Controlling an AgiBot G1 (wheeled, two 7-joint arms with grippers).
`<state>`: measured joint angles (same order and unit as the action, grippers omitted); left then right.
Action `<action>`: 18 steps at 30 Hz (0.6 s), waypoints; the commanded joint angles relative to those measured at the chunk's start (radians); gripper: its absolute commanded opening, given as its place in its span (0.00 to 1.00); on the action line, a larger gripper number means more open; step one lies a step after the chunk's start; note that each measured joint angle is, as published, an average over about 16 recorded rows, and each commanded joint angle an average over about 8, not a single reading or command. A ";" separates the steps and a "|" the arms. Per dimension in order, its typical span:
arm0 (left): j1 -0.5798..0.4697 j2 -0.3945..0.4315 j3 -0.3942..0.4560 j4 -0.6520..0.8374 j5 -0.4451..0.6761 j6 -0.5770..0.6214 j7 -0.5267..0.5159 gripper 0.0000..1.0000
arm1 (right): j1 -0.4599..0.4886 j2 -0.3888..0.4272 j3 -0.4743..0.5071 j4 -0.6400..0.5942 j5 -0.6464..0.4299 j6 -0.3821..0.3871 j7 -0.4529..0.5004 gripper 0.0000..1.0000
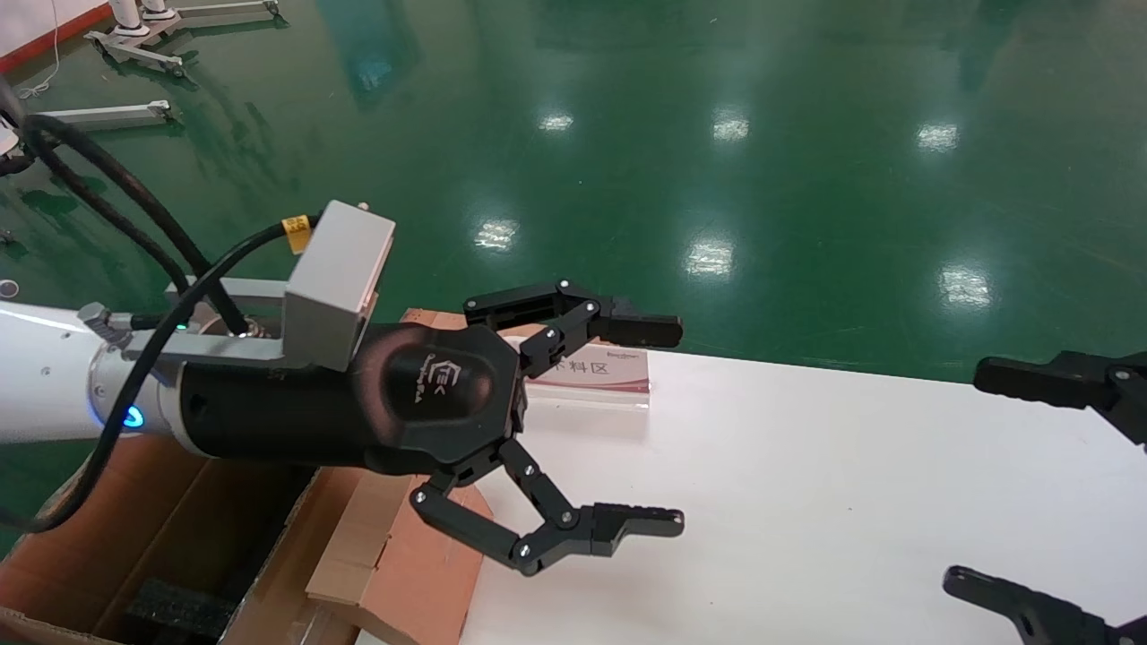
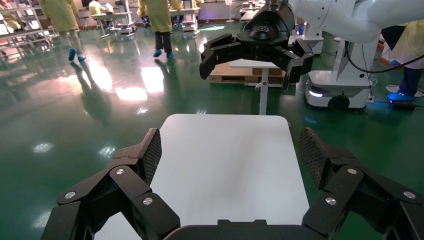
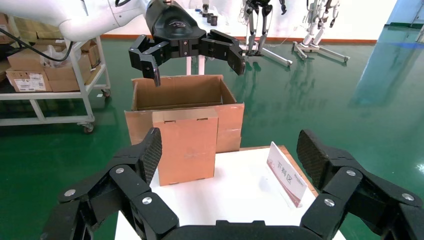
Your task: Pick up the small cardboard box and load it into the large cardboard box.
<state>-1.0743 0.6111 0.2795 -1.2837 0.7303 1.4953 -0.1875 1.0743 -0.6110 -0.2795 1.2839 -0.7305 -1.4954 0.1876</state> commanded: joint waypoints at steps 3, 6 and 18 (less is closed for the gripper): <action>0.000 0.000 0.000 0.000 0.000 0.000 0.000 1.00 | 0.000 0.000 0.000 0.000 0.000 0.000 0.000 1.00; 0.000 0.000 0.000 0.000 0.000 0.000 0.000 1.00 | 0.000 0.000 0.000 0.000 0.000 0.000 0.000 1.00; -0.004 -0.006 0.005 0.002 0.015 -0.007 -0.010 1.00 | 0.000 0.000 0.000 0.000 0.000 0.000 0.000 1.00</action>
<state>-1.0857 0.5965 0.2897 -1.2873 0.7624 1.4855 -0.2065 1.0745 -0.6110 -0.2798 1.2834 -0.7304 -1.4955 0.1873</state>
